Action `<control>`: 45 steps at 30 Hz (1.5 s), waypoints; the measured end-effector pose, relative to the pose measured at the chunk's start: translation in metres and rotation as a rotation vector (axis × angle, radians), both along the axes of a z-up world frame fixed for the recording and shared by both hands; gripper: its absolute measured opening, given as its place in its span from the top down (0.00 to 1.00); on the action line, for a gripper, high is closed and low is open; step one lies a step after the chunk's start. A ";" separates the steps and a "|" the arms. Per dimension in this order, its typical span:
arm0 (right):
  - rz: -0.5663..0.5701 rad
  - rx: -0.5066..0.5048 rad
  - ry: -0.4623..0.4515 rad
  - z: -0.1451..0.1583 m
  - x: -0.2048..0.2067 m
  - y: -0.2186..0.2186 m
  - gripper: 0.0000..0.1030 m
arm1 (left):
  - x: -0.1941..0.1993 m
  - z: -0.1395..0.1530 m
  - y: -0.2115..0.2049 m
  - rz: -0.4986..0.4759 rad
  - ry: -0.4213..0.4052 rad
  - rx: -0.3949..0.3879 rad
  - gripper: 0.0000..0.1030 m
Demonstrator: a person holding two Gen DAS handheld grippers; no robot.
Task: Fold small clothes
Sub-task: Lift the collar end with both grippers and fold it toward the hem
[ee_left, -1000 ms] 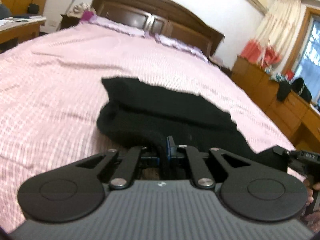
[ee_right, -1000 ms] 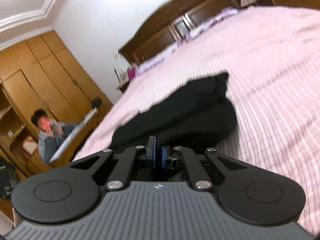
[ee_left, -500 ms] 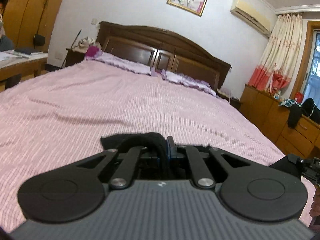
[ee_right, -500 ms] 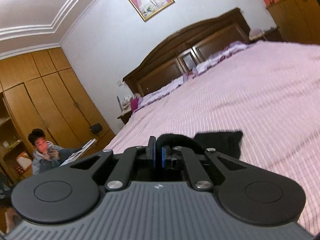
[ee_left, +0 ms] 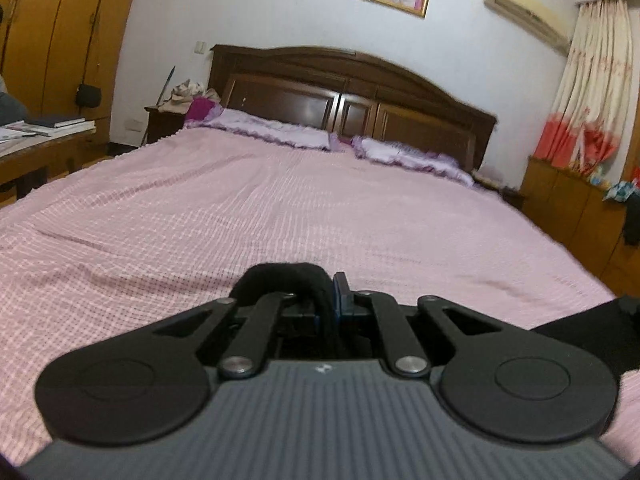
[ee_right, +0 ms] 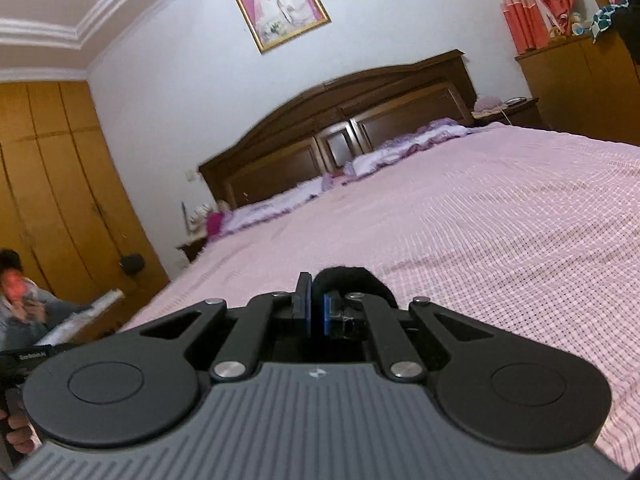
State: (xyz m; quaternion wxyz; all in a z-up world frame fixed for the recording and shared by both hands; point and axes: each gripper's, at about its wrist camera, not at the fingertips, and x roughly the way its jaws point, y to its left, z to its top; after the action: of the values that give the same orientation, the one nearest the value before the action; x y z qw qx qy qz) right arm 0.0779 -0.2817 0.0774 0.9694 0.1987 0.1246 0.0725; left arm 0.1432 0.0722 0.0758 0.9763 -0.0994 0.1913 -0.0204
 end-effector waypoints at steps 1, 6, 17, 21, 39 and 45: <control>-0.005 -0.011 0.011 -0.007 0.010 0.002 0.95 | 0.007 -0.008 -0.001 -0.001 0.011 0.013 0.92; -0.015 -0.074 0.094 -0.052 0.054 0.010 0.95 | 0.042 -0.053 -0.003 0.007 0.097 0.073 0.92; -0.015 -0.066 0.320 -0.134 0.122 0.003 0.93 | 0.068 -0.104 0.007 0.034 0.215 0.081 0.89; -0.005 -0.053 0.326 -0.135 0.129 0.001 0.92 | 0.062 -0.097 0.006 0.028 0.222 0.058 0.85; 0.129 0.086 0.330 -0.111 0.069 0.006 0.92 | 0.024 -0.087 0.000 -0.105 0.251 -0.136 0.92; 0.103 0.143 0.254 -0.091 0.073 -0.003 0.94 | 0.040 -0.062 0.011 -0.043 0.170 -0.166 0.92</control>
State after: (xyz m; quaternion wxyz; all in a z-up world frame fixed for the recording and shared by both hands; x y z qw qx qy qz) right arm 0.1508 -0.2845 -0.0135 0.9242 0.2683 0.2506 0.1053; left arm 0.1829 0.0830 0.0139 0.9442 -0.1774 0.2733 -0.0485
